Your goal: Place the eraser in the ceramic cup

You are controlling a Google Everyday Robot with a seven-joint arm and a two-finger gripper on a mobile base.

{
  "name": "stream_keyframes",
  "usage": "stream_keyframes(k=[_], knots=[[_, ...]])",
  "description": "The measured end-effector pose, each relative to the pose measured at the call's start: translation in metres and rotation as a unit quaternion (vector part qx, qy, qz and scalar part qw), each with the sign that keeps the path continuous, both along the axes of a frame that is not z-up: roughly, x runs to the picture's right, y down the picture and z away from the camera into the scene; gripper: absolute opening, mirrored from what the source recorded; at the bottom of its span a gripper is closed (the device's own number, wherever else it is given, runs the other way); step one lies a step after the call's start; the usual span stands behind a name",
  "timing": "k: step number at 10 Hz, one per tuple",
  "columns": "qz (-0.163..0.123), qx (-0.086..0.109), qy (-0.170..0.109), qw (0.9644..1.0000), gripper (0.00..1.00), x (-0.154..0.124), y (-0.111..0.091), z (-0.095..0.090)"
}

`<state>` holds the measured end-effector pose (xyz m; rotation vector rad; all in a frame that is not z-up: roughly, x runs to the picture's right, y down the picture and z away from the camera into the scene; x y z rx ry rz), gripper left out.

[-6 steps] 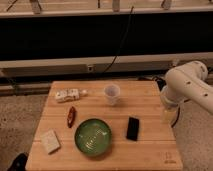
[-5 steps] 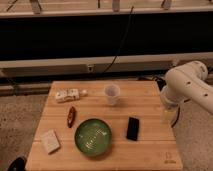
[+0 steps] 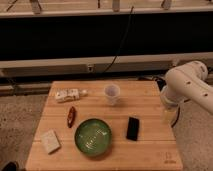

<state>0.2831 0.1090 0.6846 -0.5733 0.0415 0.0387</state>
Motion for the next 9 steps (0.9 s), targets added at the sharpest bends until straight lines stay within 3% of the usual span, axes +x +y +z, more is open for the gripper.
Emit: stream_keyframes(k=[5, 9], knots=[[-0.040, -0.008, -0.022, 0.9989, 0.80, -0.042, 0.031, 0.016], [-0.088, -0.021, -0.047, 0.9948, 0.80, -0.073, 0.053, 0.031]])
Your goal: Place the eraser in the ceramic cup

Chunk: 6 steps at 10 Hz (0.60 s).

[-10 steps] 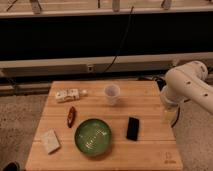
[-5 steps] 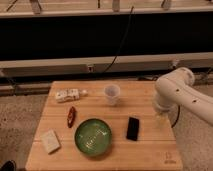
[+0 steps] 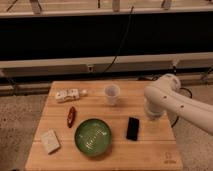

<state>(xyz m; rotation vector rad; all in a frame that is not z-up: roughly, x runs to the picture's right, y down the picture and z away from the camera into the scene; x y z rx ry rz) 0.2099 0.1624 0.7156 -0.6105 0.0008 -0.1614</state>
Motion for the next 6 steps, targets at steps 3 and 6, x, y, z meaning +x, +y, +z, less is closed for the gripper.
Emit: stream_keyframes(k=[3, 6], knots=[[-0.026, -0.007, -0.013, 0.9996, 0.80, -0.004, 0.007, 0.012], [-0.047, -0.014, -0.027, 0.9984, 0.80, -0.011, 0.017, 0.025]])
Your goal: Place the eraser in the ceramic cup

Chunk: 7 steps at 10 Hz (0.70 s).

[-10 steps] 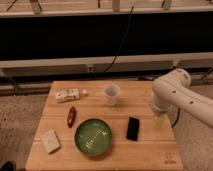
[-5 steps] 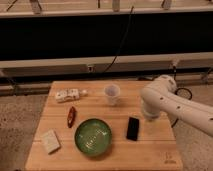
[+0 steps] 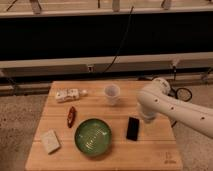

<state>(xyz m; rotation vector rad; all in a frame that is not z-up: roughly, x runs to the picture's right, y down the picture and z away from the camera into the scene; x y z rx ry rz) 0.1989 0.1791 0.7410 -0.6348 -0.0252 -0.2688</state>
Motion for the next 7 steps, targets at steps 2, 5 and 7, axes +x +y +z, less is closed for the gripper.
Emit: stream_keyframes(k=[2, 5, 7], knots=[[-0.011, -0.001, -0.010, 0.9999, 0.80, -0.004, 0.003, 0.008], [-0.025, -0.007, -0.023, 0.9994, 0.80, -0.009, 0.014, 0.024], [-0.034, -0.009, -0.033, 0.9988, 0.80, -0.011, 0.015, 0.028]])
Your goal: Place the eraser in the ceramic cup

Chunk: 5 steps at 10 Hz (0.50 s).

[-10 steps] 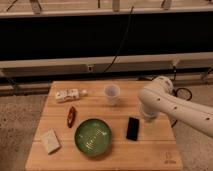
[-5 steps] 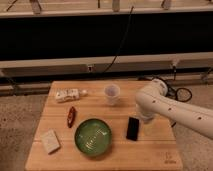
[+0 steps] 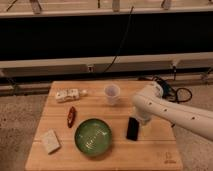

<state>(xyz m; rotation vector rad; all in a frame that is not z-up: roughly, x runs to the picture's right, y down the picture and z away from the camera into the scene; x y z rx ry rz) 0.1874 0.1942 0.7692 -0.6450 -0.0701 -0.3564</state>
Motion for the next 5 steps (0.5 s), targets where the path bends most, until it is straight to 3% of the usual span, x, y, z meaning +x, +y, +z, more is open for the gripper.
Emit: stream_keyframes(k=[3, 5], knots=[[-0.008, -0.004, -0.013, 0.9999, 0.80, -0.006, 0.010, 0.019], [-0.015, -0.007, -0.021, 0.9996, 0.80, -0.005, 0.012, 0.021]])
